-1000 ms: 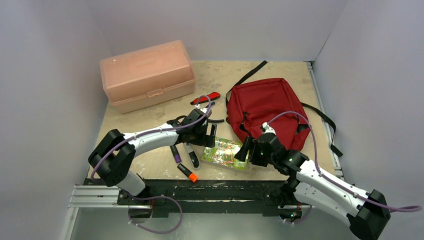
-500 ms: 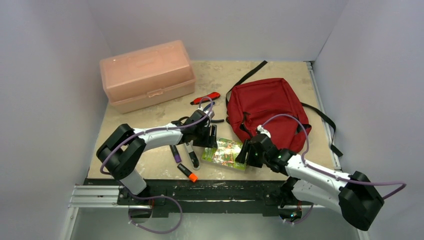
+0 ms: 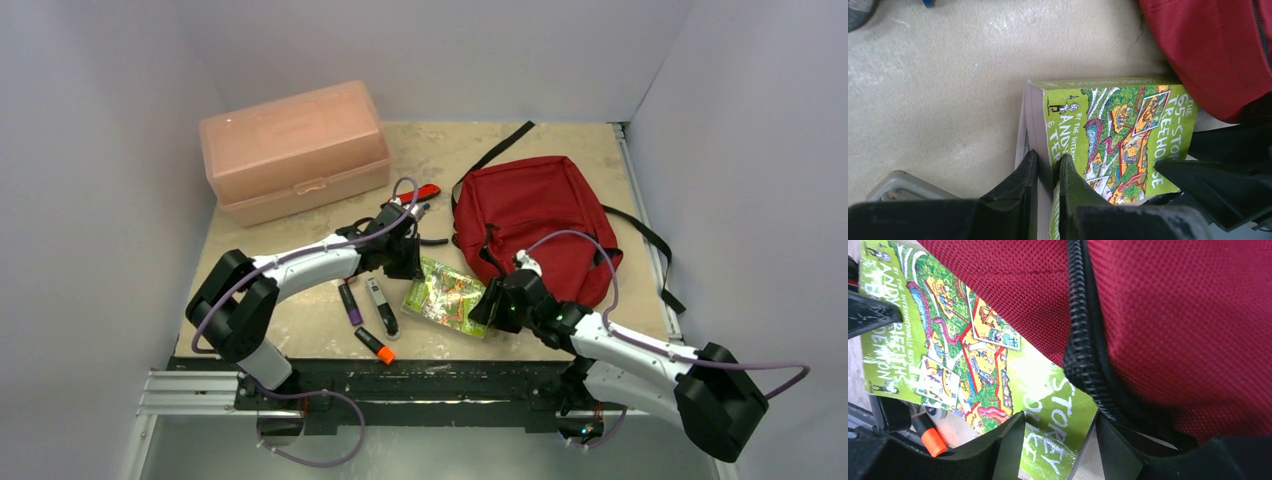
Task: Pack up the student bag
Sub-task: Pick up the book from the center of the board.
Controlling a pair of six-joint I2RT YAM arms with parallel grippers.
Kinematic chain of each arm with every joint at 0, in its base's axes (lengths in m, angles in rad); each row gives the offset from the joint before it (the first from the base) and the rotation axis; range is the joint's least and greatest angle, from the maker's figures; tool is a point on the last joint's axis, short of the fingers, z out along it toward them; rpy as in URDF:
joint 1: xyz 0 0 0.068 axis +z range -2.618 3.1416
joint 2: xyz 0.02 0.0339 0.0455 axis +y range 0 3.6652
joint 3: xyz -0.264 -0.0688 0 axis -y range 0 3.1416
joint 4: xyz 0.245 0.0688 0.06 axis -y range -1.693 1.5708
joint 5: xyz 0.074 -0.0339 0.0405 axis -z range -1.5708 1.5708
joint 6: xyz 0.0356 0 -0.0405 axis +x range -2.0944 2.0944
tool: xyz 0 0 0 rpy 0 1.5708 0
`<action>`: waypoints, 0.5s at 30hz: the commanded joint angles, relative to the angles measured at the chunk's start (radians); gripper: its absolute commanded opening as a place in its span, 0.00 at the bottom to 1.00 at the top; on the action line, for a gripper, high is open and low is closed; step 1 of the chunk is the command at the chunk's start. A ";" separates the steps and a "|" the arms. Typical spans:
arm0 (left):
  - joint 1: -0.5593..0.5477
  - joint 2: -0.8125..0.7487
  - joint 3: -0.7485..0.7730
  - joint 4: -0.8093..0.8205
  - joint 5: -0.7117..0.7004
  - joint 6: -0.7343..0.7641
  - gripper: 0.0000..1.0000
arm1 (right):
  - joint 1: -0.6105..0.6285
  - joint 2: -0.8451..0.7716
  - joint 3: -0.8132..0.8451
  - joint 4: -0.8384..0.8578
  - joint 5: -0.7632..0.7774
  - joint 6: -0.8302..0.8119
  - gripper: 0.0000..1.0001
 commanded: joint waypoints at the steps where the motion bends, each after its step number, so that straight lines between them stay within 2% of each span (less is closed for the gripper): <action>1: -0.038 -0.058 0.089 -0.042 0.069 0.021 0.00 | 0.004 0.047 0.001 0.087 0.051 -0.033 0.61; 7: -0.027 -0.105 0.124 -0.143 -0.081 0.083 0.00 | 0.013 -0.009 0.085 -0.038 0.093 -0.201 0.87; 11: -0.022 -0.147 0.109 -0.110 -0.081 0.189 0.00 | 0.043 -0.085 0.141 -0.062 0.048 -0.232 0.92; 15: -0.022 -0.231 0.028 0.005 -0.071 0.311 0.00 | 0.044 -0.116 0.225 -0.089 -0.018 -0.282 0.99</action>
